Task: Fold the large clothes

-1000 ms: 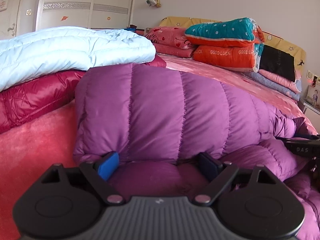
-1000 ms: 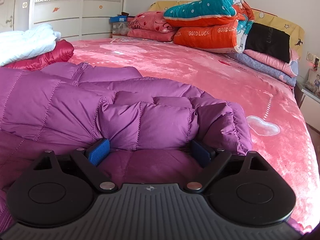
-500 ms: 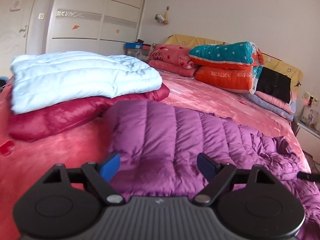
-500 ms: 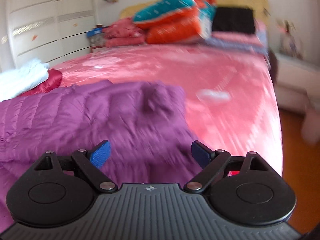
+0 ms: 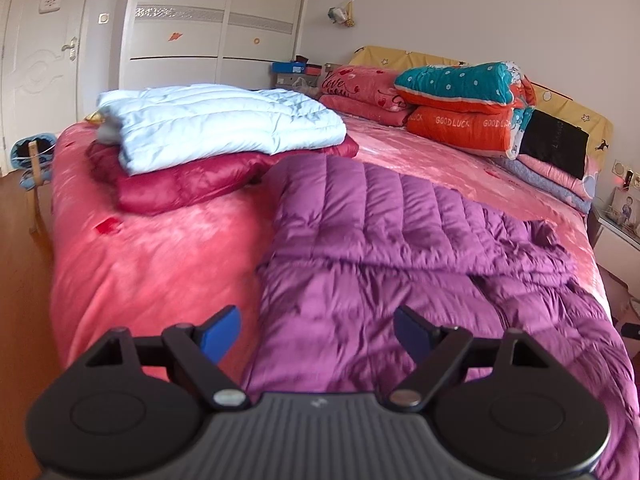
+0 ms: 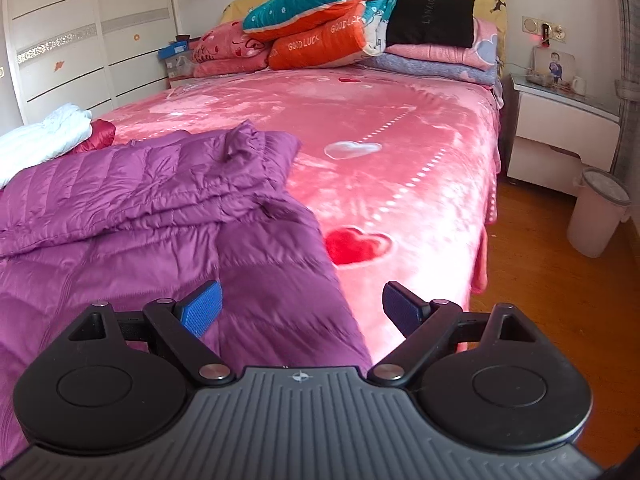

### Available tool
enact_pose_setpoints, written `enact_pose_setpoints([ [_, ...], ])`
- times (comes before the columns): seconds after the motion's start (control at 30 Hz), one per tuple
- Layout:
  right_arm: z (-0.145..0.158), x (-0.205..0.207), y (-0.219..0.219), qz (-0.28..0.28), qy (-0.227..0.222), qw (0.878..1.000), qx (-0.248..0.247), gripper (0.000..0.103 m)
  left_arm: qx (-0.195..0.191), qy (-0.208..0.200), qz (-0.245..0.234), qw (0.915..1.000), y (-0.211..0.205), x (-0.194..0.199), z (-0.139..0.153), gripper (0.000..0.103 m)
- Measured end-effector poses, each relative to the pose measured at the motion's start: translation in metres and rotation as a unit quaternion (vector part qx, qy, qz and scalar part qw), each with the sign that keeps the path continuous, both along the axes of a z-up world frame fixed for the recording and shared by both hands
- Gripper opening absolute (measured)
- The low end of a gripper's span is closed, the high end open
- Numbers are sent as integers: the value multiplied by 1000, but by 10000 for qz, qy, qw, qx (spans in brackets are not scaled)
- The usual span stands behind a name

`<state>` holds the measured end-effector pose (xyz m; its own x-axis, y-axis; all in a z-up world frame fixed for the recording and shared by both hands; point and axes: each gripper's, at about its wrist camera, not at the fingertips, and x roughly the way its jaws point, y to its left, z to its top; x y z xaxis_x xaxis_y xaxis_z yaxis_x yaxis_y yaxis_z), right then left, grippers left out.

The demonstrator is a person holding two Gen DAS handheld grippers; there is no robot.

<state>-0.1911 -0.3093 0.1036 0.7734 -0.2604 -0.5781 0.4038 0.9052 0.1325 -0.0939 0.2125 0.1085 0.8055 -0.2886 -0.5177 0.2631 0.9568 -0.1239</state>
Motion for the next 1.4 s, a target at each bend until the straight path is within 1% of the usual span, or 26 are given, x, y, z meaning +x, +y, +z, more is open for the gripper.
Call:
enact_pose_setpoints([
  [0.1, 1, -18, -7, -101, 32, 9999, 89, 103, 67, 88, 69, 9999, 8, -18, -2, 84],
  [0.17, 2, -31, -13, -191, 41, 9994, 271, 103, 80, 124, 100, 9998, 13, -26, -3, 84],
  [0.3, 0, -58, -34, -423, 20, 9933, 1080, 103, 30, 192, 151, 9997, 22, -42, -1, 84],
  [0.43, -7, -79, -54, -502, 126, 9818, 1825, 103, -99, 330, 195, 9992, 30, -55, -2, 84],
  [0.53, -16, -84, -64, -409, 411, 9709, 2326, 103, -154, 486, 202, 9985, 36, -62, -6, 84],
  [0.63, -27, -82, -68, -170, 555, 9576, 2823, 103, -373, 734, 189, 9964, 41, -66, -10, 84],
  [0.7, -35, -74, -67, 23, 782, 9479, 3087, 103, -503, 908, 171, 9944, 44, -66, -14, 84],
  [0.8, -44, -63, -66, 213, 1009, 9388, 3286, 103, -584, 1142, 181, 9916, 46, -64, -20, 84],
  [0.9, -46, -59, -69, 319, 1049, 9326, 3438, 103, -730, 1303, 194, 9886, 48, -63, -26, 84],
  [0.97, -52, -55, -72, 422, 1101, 9258, 3591, 103, -784, 1394, 164, 9870, 49, -64, -29, 84],
  [1.13, -73, -41, -76, 499, 1476, 9091, 3864, 103, -731, 1498, 143, 9859, 49, -66, -34, 85],
  [1.23, -80, -36, -76, 643, 1535, 8969, 4097, 103, -707, 1582, 132, 9848, 50, -66, -37, 85],
  [1.4, -82, -28, -68, 1076, 1610, 8853, 4228, 103, -654, 1774, 127, 9819, 50, -65, -44, 87],
])
